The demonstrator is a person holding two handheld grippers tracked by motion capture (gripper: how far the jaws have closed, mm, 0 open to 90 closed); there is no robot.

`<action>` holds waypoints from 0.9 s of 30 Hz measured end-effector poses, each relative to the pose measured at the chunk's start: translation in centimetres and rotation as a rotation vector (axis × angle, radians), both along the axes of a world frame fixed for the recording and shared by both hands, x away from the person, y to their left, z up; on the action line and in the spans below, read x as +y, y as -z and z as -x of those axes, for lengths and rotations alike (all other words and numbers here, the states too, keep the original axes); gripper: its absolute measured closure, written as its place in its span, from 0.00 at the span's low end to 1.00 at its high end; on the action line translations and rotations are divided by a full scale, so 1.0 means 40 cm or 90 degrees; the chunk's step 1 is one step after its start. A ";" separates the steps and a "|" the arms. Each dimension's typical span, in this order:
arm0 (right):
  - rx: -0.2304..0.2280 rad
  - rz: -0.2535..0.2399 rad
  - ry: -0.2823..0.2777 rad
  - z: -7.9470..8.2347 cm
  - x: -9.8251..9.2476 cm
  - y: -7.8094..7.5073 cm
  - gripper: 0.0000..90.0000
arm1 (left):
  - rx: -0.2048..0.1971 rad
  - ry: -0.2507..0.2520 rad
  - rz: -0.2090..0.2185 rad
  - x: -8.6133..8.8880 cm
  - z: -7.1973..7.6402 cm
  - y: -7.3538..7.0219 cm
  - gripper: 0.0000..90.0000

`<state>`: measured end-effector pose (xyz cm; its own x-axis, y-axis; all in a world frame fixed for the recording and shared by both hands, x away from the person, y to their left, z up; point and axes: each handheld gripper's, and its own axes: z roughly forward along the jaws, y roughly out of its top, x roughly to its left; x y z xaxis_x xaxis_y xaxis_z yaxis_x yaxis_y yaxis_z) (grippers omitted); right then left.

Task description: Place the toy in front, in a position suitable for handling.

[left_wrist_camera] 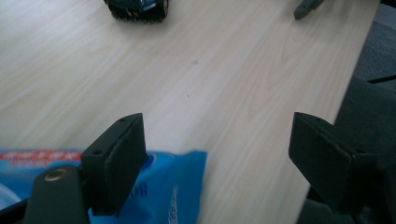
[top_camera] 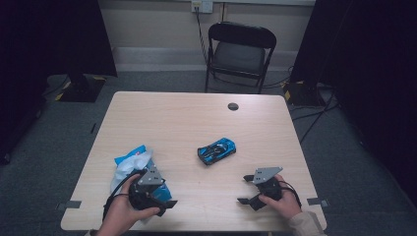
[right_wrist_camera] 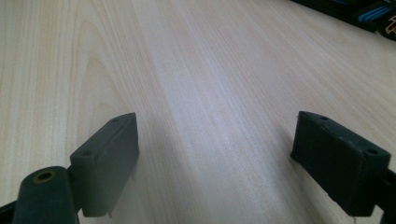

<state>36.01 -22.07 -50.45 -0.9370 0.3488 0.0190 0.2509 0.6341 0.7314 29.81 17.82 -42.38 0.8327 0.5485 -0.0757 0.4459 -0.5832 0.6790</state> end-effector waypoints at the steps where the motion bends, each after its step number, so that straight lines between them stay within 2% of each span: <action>1: 0.000 0.000 0.000 0.000 0.000 0.000 0.15 | 0.000 0.000 0.000 0.000 0.000 0.000 0.21; 3: 0.000 0.000 0.000 0.000 0.000 0.000 0.15 | -0.004 -0.002 0.001 0.011 0.015 0.001 0.21; 4: 0.000 0.000 0.000 0.000 0.000 0.000 0.15 | -0.002 -0.004 0.019 0.021 0.026 -0.002 0.22; 7: 0.000 0.000 0.001 0.000 0.000 0.000 0.15 | -0.004 -0.003 0.013 0.026 0.034 -0.008 0.24; 11: 0.000 0.000 0.002 0.000 0.000 0.000 0.15 | 0.004 0.002 0.009 0.034 0.052 -0.014 0.23; 14: 0.000 0.000 0.003 0.001 0.001 0.000 0.15 | 0.013 -0.006 0.007 0.050 0.062 -0.008 0.23; 17: 0.000 0.000 0.003 0.001 0.001 0.000 0.15 | 0.016 -0.021 0.005 0.070 0.069 -0.001 0.23; 18: 0.000 0.000 0.003 0.001 0.001 0.000 0.15 | 0.012 -0.036 -0.002 0.086 0.078 0.003 0.23; 21: 0.000 0.000 0.003 0.001 0.001 0.000 0.15 | 0.017 -0.050 0.001 0.105 0.086 0.007 0.23; 24: 0.000 0.000 0.003 0.001 0.001 0.000 0.15 | 0.018 -0.083 -0.011 0.135 0.099 0.025 0.23; 27: 0.000 0.000 0.003 0.001 0.001 0.000 0.15 | 0.022 -0.103 0.002 0.156 0.104 0.042 0.24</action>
<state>35.98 -22.05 -50.45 -0.9353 0.3533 0.0191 0.2538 0.6324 0.7318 25.66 24.06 -44.06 0.7301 0.6753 -0.1044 0.5569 -0.4996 0.6636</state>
